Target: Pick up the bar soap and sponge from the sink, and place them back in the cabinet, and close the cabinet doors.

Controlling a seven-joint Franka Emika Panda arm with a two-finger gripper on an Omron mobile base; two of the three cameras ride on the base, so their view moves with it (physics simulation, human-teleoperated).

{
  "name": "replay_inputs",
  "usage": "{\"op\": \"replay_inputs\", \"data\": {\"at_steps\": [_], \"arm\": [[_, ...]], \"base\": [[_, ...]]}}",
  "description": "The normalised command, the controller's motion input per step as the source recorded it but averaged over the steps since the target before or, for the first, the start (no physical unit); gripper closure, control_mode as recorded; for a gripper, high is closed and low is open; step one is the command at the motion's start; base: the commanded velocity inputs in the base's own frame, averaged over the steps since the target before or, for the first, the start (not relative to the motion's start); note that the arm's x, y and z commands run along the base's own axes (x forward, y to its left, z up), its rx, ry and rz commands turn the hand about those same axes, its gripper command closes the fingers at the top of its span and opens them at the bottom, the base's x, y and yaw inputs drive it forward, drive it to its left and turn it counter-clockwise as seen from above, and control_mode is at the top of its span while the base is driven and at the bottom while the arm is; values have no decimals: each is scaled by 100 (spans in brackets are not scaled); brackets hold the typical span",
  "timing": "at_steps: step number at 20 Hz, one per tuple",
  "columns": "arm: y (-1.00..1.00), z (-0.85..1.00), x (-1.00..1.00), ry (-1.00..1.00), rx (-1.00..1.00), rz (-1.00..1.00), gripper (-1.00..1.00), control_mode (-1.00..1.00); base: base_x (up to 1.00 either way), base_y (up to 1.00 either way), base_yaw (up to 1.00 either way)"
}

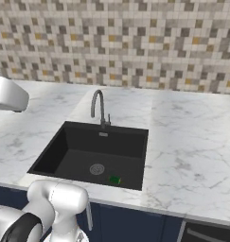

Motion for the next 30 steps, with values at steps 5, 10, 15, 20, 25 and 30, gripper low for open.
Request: {"op": "replay_inputs", "data": {"at_steps": [5, 10, 15, 20, 25, 30], "arm": [[0, 0, 0, 0, 0, 0, -100, 100], [-3, 0, 15, 2, 1, 0, -100, -100], [0, 0, 21, 12, 2, 0, -100, -100], [-1, -8, 17, 9, 0, 0, -100, -100], [-10, -15, 9, 7, 0, 0, -100, -100], [-16, -11, 22, 3, 1, 0, -100, -100]], "base": [[0, 0, 0], [0, 0, 0], [0, 0, 0], [0, 0, 0], [0, 0, 0], [0, 0, 0]]}}
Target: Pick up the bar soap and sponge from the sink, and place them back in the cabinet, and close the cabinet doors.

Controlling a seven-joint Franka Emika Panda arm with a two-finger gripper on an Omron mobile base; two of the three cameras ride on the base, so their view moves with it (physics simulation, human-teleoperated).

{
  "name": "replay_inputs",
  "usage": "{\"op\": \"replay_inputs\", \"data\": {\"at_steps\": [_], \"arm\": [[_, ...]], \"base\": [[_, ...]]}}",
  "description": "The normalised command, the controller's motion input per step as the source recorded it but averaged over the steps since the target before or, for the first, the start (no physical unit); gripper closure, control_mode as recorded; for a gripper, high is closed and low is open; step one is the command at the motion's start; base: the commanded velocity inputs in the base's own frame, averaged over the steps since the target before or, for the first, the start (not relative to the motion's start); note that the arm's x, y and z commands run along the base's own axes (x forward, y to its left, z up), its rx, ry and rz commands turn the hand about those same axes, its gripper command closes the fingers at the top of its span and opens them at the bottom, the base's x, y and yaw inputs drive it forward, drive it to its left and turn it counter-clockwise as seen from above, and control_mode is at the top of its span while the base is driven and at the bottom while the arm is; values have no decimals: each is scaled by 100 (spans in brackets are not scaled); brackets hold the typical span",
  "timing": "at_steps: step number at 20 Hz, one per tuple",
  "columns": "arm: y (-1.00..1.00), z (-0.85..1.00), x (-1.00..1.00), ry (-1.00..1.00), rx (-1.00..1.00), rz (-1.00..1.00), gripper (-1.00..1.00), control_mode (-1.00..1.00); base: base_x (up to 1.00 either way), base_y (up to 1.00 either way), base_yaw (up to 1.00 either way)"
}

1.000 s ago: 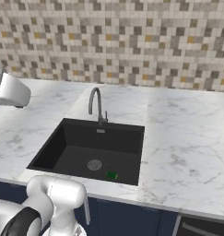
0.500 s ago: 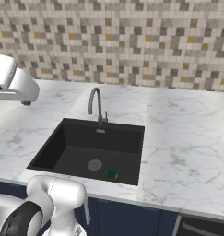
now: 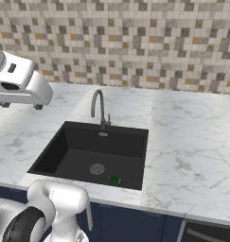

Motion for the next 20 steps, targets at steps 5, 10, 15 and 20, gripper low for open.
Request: {"op": "replay_inputs", "data": {"at_steps": [5, 10, 15, 20], "arm": [[-15, -11, 19, 5, 1, 0, -100, -100], [-8, -4, 15, 9, 1, 0, -100, -100], [-2, -11, 17, 10, 1, 0, -100, -100], [-4, -15, 20, 6, 0, 0, -100, -100]], "base": [[0, 0, 0], [0, 0, 0], [0, 0, 0], [0, 0, 0]]}}
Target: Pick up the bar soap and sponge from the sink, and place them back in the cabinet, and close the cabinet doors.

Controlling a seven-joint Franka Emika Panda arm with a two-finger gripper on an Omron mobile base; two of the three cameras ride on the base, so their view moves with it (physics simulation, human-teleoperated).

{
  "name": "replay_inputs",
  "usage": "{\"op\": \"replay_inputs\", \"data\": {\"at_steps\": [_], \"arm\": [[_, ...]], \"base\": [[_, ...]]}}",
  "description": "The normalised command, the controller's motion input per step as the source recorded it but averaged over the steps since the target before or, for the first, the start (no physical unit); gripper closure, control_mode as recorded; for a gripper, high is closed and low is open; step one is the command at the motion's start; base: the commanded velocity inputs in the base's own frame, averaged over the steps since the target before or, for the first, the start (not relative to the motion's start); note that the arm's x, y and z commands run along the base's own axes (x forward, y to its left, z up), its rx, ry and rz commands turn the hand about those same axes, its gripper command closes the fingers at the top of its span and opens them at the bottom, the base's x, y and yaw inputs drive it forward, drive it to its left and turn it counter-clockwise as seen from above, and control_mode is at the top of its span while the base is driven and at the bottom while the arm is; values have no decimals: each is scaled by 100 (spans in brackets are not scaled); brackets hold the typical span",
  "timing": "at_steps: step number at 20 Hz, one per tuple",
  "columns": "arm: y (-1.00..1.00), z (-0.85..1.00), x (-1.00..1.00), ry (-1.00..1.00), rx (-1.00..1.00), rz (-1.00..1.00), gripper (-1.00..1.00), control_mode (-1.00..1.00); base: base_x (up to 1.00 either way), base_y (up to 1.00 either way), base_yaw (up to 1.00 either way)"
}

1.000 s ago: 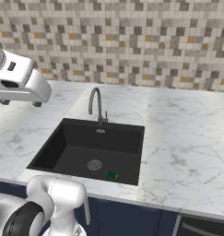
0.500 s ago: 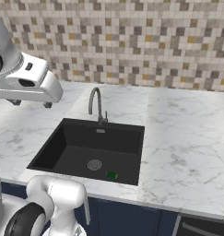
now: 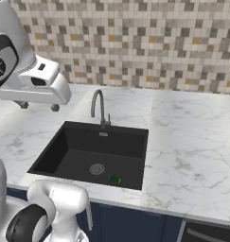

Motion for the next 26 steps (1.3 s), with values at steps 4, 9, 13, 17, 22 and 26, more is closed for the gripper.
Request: {"op": "replay_inputs", "data": {"at_steps": [4, 9, 13, 17, 22, 26], "arm": [[-8, -11, 26, 2, 0, 0, -100, -100], [-10, -13, 26, 0, 0, 0, -100, -100], [-12, -7, 30, 0, 0, 0, -100, -100], [-15, -9, 25, 0, 0, 0, -100, -100], [-13, -8, 18, 0, 0, -2, -100, -100], [-6, 0, 21, 1, 0, -6, -100, -100]], "base": [[0, 0, 0], [0, 0, 0], [0, 0, 0], [0, 0, 0], [0, 0, 0], [0, 0, 0]]}}
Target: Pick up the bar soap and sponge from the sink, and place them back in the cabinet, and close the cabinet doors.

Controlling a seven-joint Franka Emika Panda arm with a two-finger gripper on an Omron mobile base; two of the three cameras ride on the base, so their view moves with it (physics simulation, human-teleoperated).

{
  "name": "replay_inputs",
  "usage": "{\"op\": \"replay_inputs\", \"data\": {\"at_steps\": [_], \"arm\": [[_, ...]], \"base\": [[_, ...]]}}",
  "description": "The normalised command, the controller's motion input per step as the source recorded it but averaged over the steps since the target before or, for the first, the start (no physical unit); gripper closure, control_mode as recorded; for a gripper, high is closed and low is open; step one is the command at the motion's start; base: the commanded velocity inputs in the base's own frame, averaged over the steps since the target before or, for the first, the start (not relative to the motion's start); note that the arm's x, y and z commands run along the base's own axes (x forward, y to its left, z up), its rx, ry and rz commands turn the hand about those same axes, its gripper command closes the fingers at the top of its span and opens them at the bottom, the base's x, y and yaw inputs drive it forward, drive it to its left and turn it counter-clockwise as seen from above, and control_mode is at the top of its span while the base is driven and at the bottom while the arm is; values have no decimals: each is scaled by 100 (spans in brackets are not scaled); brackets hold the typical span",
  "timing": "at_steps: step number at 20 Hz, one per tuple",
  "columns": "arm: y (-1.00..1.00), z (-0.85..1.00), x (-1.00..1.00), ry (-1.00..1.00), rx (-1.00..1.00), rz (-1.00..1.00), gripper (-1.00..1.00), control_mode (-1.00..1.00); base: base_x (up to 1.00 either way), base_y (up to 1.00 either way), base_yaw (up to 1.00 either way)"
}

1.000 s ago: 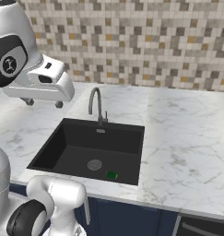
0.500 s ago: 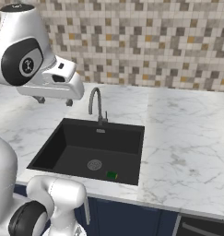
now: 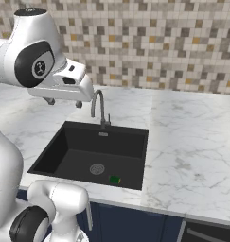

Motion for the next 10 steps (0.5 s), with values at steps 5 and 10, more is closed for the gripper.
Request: {"op": "replay_inputs", "data": {"at_steps": [5, 10], "arm": [[-7, -6, 16, 0, 0, -8, -100, -100], [-12, -8, 12, 0, 0, -5, -100, -100]], "base": [[0, 0, 0], [0, 0, 0]]}}
